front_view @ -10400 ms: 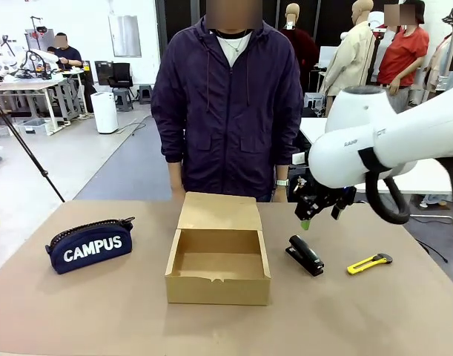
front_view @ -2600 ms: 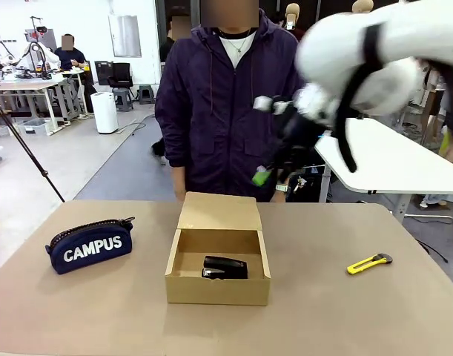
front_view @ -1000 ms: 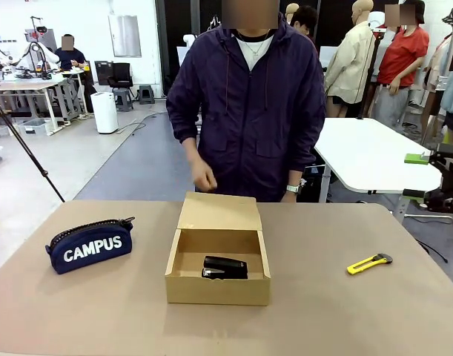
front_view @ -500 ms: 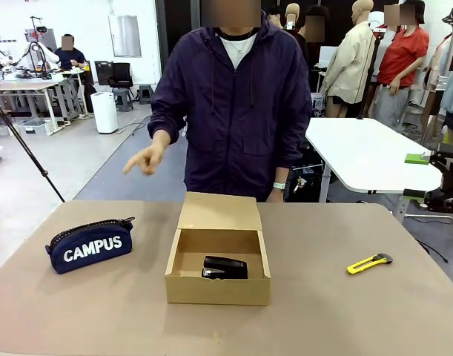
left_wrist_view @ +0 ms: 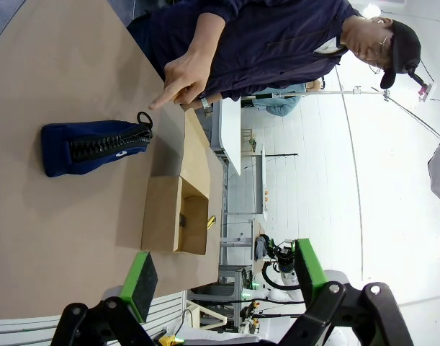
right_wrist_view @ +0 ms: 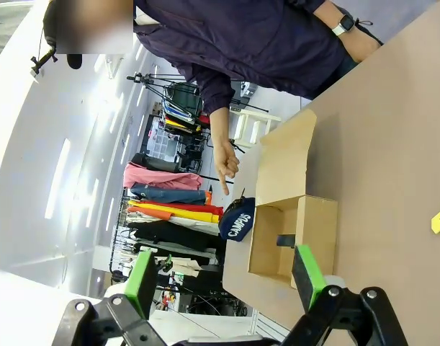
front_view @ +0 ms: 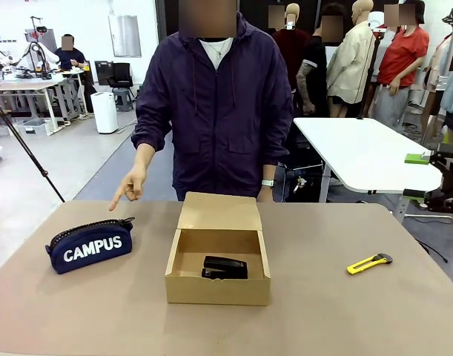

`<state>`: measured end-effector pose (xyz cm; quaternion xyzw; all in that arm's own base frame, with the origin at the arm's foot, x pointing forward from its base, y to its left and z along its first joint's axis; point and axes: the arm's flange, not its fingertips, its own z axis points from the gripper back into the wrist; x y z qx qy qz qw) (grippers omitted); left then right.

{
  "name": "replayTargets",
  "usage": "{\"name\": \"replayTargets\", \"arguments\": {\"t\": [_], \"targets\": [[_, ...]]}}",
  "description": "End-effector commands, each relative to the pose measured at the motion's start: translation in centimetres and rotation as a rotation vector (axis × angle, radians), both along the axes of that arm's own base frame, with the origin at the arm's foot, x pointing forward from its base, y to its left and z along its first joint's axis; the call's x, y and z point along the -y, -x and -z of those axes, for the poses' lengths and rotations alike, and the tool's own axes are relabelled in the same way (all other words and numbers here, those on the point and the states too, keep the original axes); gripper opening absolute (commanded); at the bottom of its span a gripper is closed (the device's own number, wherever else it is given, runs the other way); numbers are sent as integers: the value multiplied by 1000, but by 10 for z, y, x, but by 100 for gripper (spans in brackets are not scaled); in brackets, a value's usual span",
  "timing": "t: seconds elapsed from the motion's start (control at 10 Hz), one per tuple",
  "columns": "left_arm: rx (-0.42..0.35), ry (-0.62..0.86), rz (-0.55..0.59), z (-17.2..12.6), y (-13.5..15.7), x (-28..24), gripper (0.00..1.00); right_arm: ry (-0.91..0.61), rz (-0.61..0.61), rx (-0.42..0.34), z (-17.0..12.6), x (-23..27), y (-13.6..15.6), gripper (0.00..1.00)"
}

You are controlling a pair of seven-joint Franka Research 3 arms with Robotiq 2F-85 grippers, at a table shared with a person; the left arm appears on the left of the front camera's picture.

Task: Pack the items into the box.
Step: Pick up the item indicated by the person and place it inside the Mailer Box.

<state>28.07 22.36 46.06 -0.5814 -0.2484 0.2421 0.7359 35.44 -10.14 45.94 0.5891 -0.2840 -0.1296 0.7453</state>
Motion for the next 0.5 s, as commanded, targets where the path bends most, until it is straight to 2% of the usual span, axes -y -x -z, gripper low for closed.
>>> {"name": "replayTargets", "arguments": {"t": [0.0,0.4], "targets": [[8,3,2,-2,1,0,100,5,-13,-9,-2,0,3,100],[8,3,2,-2,1,0,100,5,-13,-9,-2,0,3,100]]}}
